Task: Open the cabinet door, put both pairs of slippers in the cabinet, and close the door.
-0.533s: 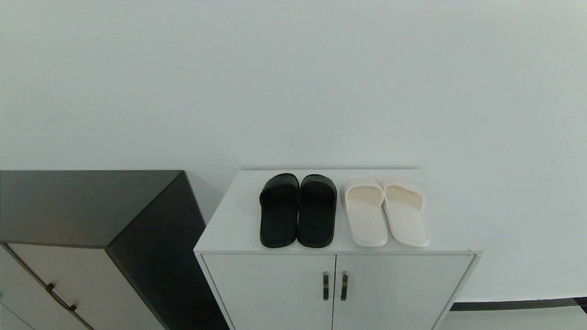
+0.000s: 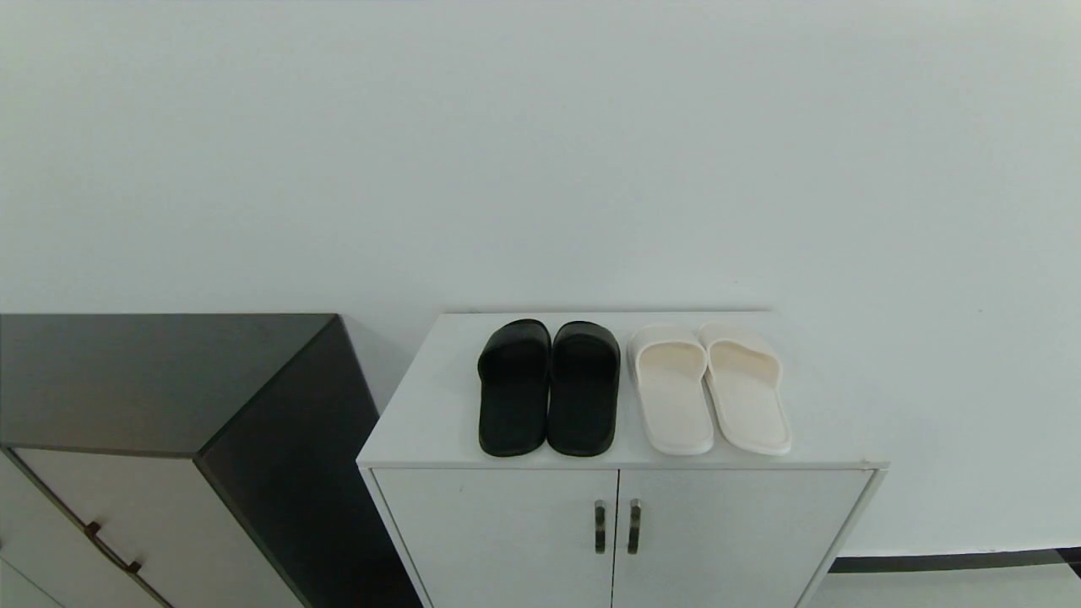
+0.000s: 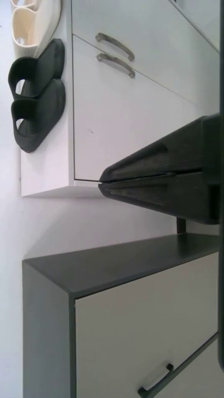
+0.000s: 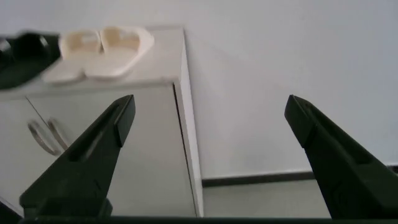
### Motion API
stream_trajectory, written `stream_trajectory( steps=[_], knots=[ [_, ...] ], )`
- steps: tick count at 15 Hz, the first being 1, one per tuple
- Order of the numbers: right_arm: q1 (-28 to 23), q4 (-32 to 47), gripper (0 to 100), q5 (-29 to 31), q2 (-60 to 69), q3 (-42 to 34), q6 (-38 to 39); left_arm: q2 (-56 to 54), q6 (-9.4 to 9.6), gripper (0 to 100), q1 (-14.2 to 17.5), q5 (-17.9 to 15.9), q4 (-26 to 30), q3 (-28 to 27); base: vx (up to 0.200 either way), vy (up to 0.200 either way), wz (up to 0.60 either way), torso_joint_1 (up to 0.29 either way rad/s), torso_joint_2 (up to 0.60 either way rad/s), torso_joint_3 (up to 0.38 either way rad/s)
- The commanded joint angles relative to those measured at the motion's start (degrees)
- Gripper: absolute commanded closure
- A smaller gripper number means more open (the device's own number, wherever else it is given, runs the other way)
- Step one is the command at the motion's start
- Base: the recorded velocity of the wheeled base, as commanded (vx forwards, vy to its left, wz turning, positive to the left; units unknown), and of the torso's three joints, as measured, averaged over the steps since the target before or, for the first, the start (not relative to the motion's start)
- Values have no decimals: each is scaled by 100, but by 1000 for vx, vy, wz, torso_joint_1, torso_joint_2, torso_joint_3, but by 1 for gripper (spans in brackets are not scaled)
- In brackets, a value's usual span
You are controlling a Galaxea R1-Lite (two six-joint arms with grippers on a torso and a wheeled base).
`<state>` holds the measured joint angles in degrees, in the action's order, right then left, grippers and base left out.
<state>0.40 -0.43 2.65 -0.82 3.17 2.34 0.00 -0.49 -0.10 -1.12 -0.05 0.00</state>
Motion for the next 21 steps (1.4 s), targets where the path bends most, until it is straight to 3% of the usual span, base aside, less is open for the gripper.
stream_trajectory(
  steps=[1, 3, 5, 7, 8, 9, 10, 12, 15, 18, 21],
  knots=[
    [179, 667, 0, -89, -1289, 2082, 258, 0, -13, 100, 1, -2, -4, 0, 0, 0, 0, 0, 0, 0],
    [294, 904, 0, -959, -1843, 1924, -14, 9, 5, 100, 1, -2, -4, 0, 0, 0, 0, 0, 0, 0],
    [338, 790, 0, -1205, -2986, 2047, 21, 9, 22, 100, 1, -20, -4, 0, 0, 0, 0, 0, 0, 0],
    [839, 16, 0, -1249, -4049, 2100, 144, 0, 14, 100, 1, -11, 5, 0, 0, 0, 0, 0, 0, 0],
    [1243, -423, 0, -1099, -4612, 2144, 197, 0, 14, 100, 1, -11, 5, 0, 0, 0, 0, 0, 0, 0],
    [1797, -704, 0, -581, -5192, 2302, 434, 9, 14, 100, 1, -11, 5, 0, 0, 0, 0, 0, 0, 0],
    [1902, -731, 0, -475, -5271, 2329, 478, 0, 14, 100, 1, -11, 5, 0, 0, 0, 0, 0, 0, 0],
    [3730, -1021, 0, 1414, -6422, 3093, 1867, 9, 22, 100, 1, -20, 5, 0, 0, 0, 0, 0, 0, 0],
    [4179, -1056, 0, 2126, -7187, 3506, 1893, 9, 14, 100, 1, -11, 5, 0, 0, 0, 0, 0, 0, 0],
    [4179, -1056, 0, 2276, -7837, 3955, 1919, 9, 14, 100, 1, -11, 5, 0, 0, 0, 0, 0, 0, 0],
    [4258, -1399, 0, 2864, -8637, 4332, 1910, 9, 14, 100, 1, -11, 5, 0, 0, 0, 0, 0, 0, 0]
  ],
)
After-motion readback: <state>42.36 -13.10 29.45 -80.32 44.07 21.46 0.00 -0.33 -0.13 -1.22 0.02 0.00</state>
